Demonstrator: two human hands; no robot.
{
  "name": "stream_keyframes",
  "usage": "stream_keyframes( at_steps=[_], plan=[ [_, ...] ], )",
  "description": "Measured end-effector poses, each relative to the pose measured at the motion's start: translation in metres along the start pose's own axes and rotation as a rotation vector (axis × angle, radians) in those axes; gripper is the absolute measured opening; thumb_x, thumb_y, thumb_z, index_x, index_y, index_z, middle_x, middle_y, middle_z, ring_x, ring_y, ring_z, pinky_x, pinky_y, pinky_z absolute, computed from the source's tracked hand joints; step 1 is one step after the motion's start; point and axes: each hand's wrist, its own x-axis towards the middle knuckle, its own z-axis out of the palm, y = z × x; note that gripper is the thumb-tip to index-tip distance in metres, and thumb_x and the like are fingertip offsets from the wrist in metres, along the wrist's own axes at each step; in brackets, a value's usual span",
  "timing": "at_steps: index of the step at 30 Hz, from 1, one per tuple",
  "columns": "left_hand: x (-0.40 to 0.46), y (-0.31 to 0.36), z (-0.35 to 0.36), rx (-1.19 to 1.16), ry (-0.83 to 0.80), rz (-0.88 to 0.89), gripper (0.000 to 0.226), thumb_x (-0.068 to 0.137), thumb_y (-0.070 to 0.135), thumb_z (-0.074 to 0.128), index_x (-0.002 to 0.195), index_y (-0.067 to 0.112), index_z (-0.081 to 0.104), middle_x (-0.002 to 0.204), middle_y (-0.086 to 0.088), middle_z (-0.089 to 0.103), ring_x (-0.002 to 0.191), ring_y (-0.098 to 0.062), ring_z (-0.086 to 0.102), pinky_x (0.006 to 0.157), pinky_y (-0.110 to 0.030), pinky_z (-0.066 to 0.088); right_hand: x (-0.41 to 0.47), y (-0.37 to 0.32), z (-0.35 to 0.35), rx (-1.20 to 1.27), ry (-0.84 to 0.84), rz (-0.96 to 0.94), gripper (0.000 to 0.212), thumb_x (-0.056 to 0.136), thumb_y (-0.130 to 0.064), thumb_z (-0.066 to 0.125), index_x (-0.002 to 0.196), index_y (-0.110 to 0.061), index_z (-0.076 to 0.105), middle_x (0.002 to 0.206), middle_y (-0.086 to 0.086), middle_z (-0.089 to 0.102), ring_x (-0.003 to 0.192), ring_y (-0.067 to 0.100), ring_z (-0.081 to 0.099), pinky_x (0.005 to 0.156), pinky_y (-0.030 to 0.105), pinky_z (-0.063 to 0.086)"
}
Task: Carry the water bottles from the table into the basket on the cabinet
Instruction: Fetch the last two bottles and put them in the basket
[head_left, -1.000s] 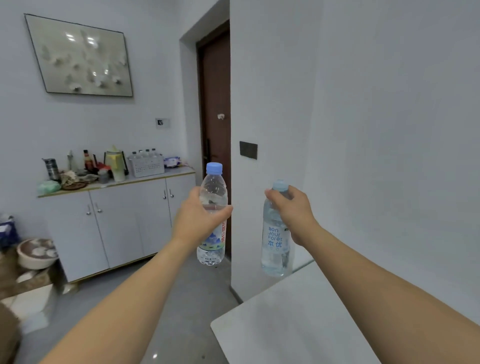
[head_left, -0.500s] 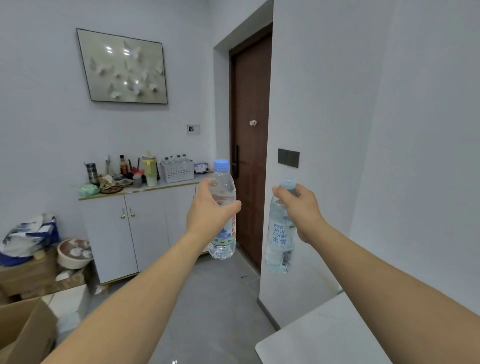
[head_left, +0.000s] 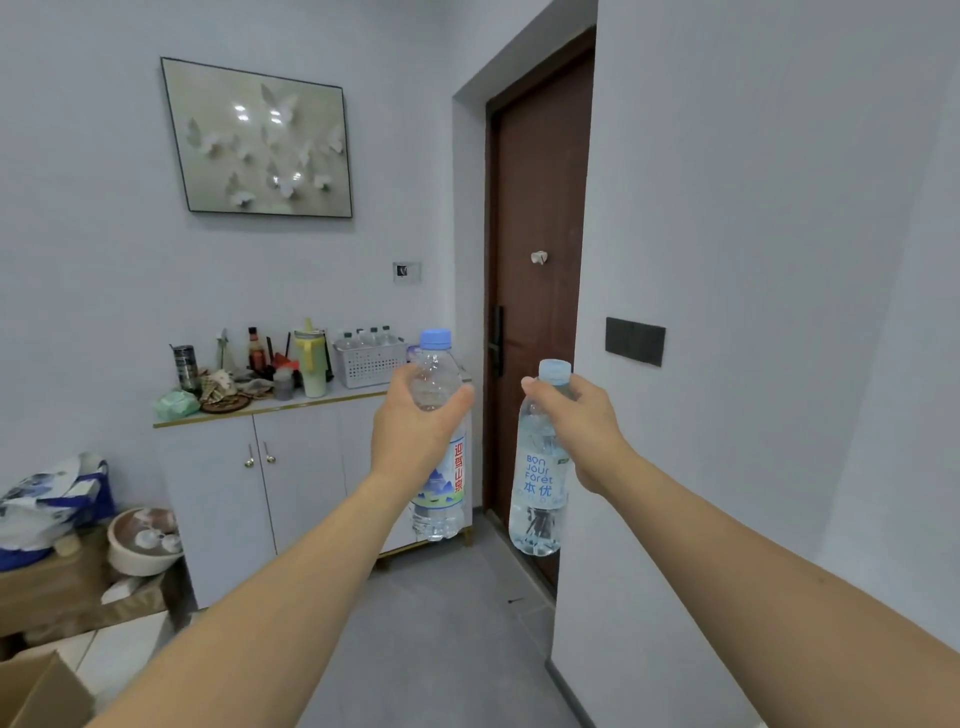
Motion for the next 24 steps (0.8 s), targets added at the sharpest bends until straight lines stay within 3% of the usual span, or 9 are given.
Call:
stream_keyframes(
  at_steps=[3, 5, 7, 11, 14, 18, 21, 24],
  plan=[
    [0.044, -0.014, 0.004, 0.017, -0.007, 0.004, 0.05, 0.068, 0.055, 0.073, 0.11, 0.048, 0.047, 0.101, 0.022, 0.064, 0.092, -0.009, 0.069, 0.084, -0.04, 0.056, 0.045, 0.006, 0.016, 0.012, -0.003, -0.006, 0.019, 0.084, -0.038, 0.069, 0.087, -0.02, 0.065, 0.08, -0.006, 0.068, 0.072, 0.01, 0.066, 0.061, 0.025, 0.048],
    [0.069, -0.024, 0.004, 0.026, 0.004, 0.002, 0.053, 0.068, 0.052, 0.073, 0.113, 0.046, 0.047, 0.105, 0.02, 0.064, 0.096, -0.008, 0.067, 0.084, -0.038, 0.055, 0.071, 0.014, 0.03, 0.016, -0.003, -0.012, 0.018, 0.084, -0.038, 0.069, 0.086, -0.021, 0.066, 0.081, -0.006, 0.068, 0.076, 0.013, 0.066, 0.065, 0.028, 0.048],
    [0.09, -0.036, 0.002, 0.05, 0.023, -0.004, 0.059, 0.068, 0.052, 0.073, 0.12, 0.04, 0.048, 0.105, 0.021, 0.062, 0.096, -0.003, 0.063, 0.077, -0.031, 0.051, 0.092, 0.025, 0.046, 0.026, -0.019, -0.004, 0.018, 0.084, -0.038, 0.07, 0.088, -0.021, 0.066, 0.083, -0.006, 0.069, 0.079, 0.014, 0.066, 0.067, 0.03, 0.05],
    [0.128, -0.061, -0.006, 0.055, 0.05, -0.016, 0.052, 0.069, 0.047, 0.075, 0.111, 0.043, 0.045, 0.094, 0.025, 0.062, 0.081, 0.013, 0.059, 0.067, -0.023, 0.045, 0.13, 0.045, 0.079, 0.041, -0.041, 0.039, 0.017, 0.083, -0.037, 0.071, 0.088, -0.021, 0.066, 0.086, -0.004, 0.069, 0.085, 0.021, 0.067, 0.078, 0.04, 0.054],
    [0.161, -0.085, -0.014, 0.09, 0.049, -0.018, 0.058, 0.07, 0.047, 0.074, 0.121, 0.034, 0.049, 0.1, 0.019, 0.065, 0.09, 0.0, 0.063, 0.074, -0.029, 0.051, 0.157, 0.058, 0.109, 0.094, -0.037, 0.067, 0.017, 0.083, -0.034, 0.072, 0.093, -0.021, 0.07, 0.084, -0.006, 0.068, 0.088, 0.02, 0.067, 0.079, 0.04, 0.053],
    [0.204, -0.113, -0.026, 0.109, 0.053, -0.007, 0.052, 0.069, 0.048, 0.073, 0.113, 0.031, 0.051, 0.1, 0.016, 0.065, 0.091, -0.008, 0.065, 0.079, -0.035, 0.054, 0.189, 0.067, 0.148, 0.151, -0.02, 0.08, 0.017, 0.082, -0.031, 0.073, 0.097, -0.022, 0.07, 0.086, -0.006, 0.069, 0.092, 0.02, 0.067, 0.082, 0.038, 0.052],
    [0.243, -0.137, -0.045, 0.094, 0.052, 0.009, 0.047, 0.068, 0.051, 0.073, 0.106, 0.036, 0.049, 0.094, 0.02, 0.064, 0.086, 0.003, 0.062, 0.072, -0.03, 0.05, 0.219, 0.071, 0.185, 0.156, -0.014, 0.069, 0.013, 0.082, -0.031, 0.074, 0.092, -0.025, 0.07, 0.09, -0.006, 0.07, 0.098, 0.02, 0.066, 0.086, 0.038, 0.052],
    [0.283, -0.157, -0.065, 0.103, 0.05, 0.034, 0.052, 0.068, 0.058, 0.071, 0.107, 0.042, 0.041, 0.094, 0.025, 0.057, 0.086, 0.01, 0.055, 0.069, -0.027, 0.046, 0.249, 0.073, 0.219, 0.15, -0.019, 0.082, 0.015, 0.08, -0.032, 0.075, 0.093, -0.027, 0.069, 0.103, -0.001, 0.071, 0.107, 0.021, 0.064, 0.098, 0.047, 0.048]
  ],
)
